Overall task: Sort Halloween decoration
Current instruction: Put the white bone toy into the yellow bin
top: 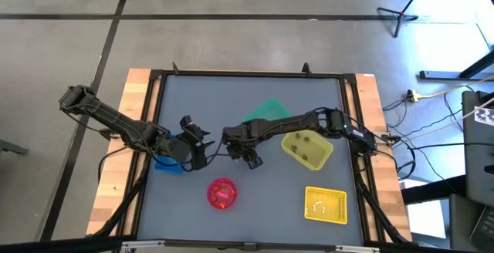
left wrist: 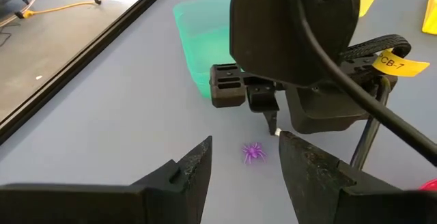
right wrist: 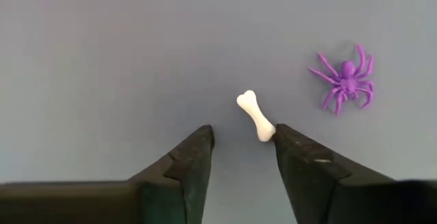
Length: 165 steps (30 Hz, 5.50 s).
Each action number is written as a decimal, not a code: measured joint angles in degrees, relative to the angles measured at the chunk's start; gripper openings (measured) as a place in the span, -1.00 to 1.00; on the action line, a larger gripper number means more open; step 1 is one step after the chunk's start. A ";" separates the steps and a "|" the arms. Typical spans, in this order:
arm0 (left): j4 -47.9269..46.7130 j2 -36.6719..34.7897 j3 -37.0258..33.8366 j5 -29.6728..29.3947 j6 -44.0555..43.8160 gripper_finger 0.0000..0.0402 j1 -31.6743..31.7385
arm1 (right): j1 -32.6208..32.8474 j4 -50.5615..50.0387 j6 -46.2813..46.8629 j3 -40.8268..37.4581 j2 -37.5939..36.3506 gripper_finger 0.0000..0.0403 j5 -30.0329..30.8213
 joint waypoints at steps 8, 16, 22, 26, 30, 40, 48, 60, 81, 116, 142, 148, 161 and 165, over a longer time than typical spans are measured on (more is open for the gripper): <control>0.00 0.00 0.00 0.01 0.00 -0.23 0.00 | 0.11 1.11 0.02 -0.15 0.02 -0.29 -0.52; 0.00 0.00 0.00 0.01 0.00 -0.23 0.01 | 0.13 1.60 0.16 -0.17 0.05 -0.29 -0.84; 0.00 0.00 0.00 0.02 0.00 -0.23 0.02 | 0.15 1.91 0.17 -0.17 0.07 -0.29 -1.07; 0.00 0.00 0.00 0.00 0.00 -0.23 0.01 | 0.07 2.22 0.32 -0.17 0.11 -0.29 -3.19; 0.00 0.00 0.00 0.00 0.00 -0.23 0.00 | 0.11 2.46 0.33 -0.17 0.13 -0.29 -3.47; 0.00 0.00 0.00 0.00 0.03 -0.23 0.02 | 0.11 2.46 0.31 -0.15 0.13 -0.29 -3.45; 0.00 0.00 0.00 0.00 0.00 -0.23 0.00 | 0.13 2.40 0.28 -0.15 0.13 -0.30 -3.45; 0.00 0.00 0.00 0.00 0.00 -0.23 0.02 | 0.33 2.10 0.27 -0.13 0.13 -0.69 -2.53; 0.00 0.00 0.02 0.00 0.03 -0.23 0.02 | 0.24 3.67 4.72 -0.15 0.13 -0.75 -2.57; -0.18 0.03 0.07 0.00 0.05 -0.23 0.02 | 1.50 -0.96 4.61 -0.17 -3.08 -0.75 -11.33; -0.22 0.02 0.07 0.00 0.05 -0.23 0.00 | 20.58 -25.09 20.35 -0.13 -14.41 -0.75 -11.42; -0.17 0.02 0.07 0.00 0.04 -0.23 0.01 | 24.94 -29.56 24.78 -0.13 -16.13 -0.75 -11.32; -0.20 0.02 0.02 0.00 0.05 -0.23 0.00 | 34.47 -41.20 42.85 -2.90 -16.65 -0.75 -6.06; -0.19 0.02 0.02 0.02 0.05 -0.23 0.02 | 37.11 -41.38 49.64 -4.91 -16.69 -0.75 -5.56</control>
